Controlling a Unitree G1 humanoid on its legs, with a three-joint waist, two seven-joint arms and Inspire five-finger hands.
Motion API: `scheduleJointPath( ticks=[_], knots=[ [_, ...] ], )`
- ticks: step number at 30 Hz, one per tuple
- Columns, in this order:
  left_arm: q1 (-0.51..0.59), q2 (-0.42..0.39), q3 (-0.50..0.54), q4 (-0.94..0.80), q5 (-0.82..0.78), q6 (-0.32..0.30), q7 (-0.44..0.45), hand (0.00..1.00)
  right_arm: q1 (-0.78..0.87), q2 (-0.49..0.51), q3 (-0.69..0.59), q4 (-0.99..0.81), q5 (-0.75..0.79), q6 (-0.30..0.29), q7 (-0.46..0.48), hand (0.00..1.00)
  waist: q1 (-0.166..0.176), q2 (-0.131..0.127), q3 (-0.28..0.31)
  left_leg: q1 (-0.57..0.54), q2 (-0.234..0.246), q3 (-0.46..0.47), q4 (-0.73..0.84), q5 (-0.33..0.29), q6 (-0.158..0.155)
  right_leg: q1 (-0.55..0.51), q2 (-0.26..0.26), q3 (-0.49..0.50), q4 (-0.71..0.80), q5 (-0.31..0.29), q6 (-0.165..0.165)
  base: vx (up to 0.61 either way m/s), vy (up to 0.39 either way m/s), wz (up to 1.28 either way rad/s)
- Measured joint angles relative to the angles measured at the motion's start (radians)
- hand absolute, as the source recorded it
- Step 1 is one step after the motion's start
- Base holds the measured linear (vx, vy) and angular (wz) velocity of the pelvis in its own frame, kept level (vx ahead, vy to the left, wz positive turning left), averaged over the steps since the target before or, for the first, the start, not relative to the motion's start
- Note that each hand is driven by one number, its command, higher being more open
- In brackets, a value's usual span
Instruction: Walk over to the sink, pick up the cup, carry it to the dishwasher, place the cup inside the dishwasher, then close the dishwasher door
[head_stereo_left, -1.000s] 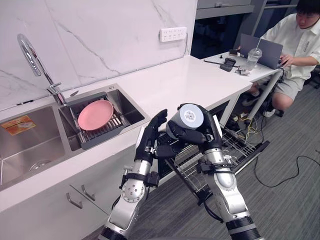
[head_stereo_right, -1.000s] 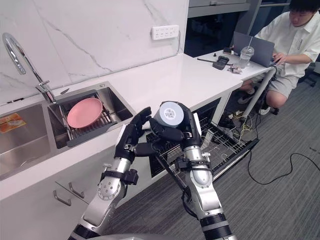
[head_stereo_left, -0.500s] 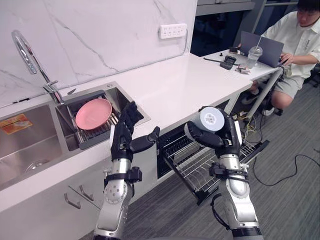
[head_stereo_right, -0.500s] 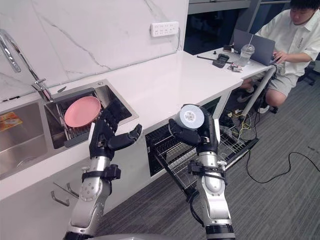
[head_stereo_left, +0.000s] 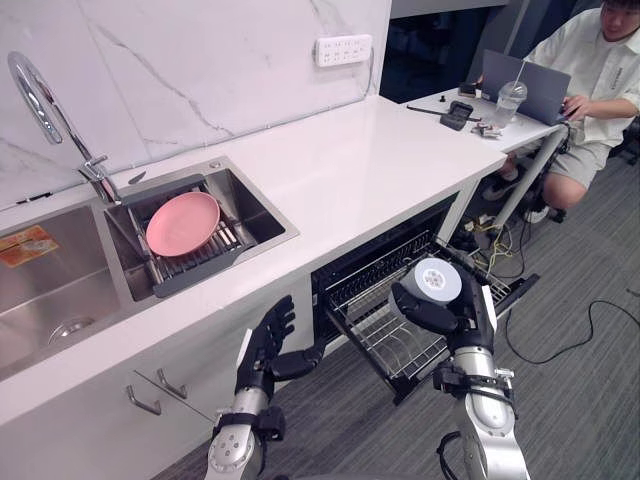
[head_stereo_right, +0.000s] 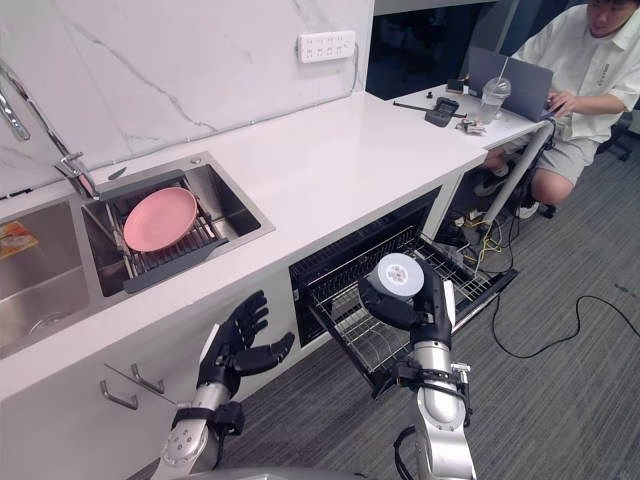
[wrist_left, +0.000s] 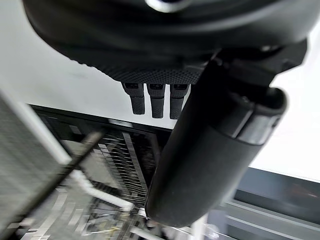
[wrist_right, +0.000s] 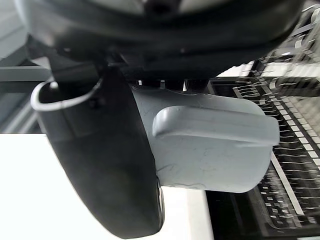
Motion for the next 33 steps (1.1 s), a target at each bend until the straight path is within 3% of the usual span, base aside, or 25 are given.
scheduleJointPath(
  ticks=[9, 23, 28, 33],
  knots=[
    [-0.008, 0.041, 0.073, 0.338, 0.092, 0.007, -0.004, 0.9, -0.005, -0.003, -0.003, 0.16, -0.027, 0.012, -0.005, 0.3, 0.001, 0.007, 0.004, -0.002, -0.002, -0.012, 0.001, 0.001, 0.0, 0.0, -0.003, -0.011, 0.0, -0.003, 0.003, 0.0, 0.0, 0.03],
    [-0.063, 0.056, 0.123, 0.525, 0.168, 0.015, 0.022, 0.9, -0.108, -0.05, -0.034, 0.298, -0.104, 0.029, -0.07, 0.3, 0.017, 0.026, 0.032, -0.032, -0.006, -0.031, 0.004, 0.002, -0.001, -0.019, -0.005, -0.03, 0.0, -0.008, 0.003, 0.0, -0.004, 0.03],
    [-0.13, 0.061, 0.146, 0.574, 0.177, 0.004, 0.031, 0.9, -0.216, -0.093, -0.034, 0.358, -0.116, 0.035, -0.106, 0.3, 0.017, 0.032, 0.115, -0.067, -0.006, -0.043, 0.041, 0.001, -0.002, -0.037, -0.008, -0.04, 0.011, -0.005, 0.004, -0.03, -0.005, 0.08],
    [-0.18, 0.063, 0.146, 0.586, 0.195, 0.001, 0.032, 0.9, -0.352, -0.133, -0.032, 0.449, -0.116, 0.051, -0.128, 0.3, 0.024, 0.059, 0.196, -0.148, -0.002, -0.049, 0.113, -0.017, -0.001, -0.078, -0.01, -0.043, 0.015, 0.014, 0.005, -0.05, 0.004, 0.03]
  ],
)
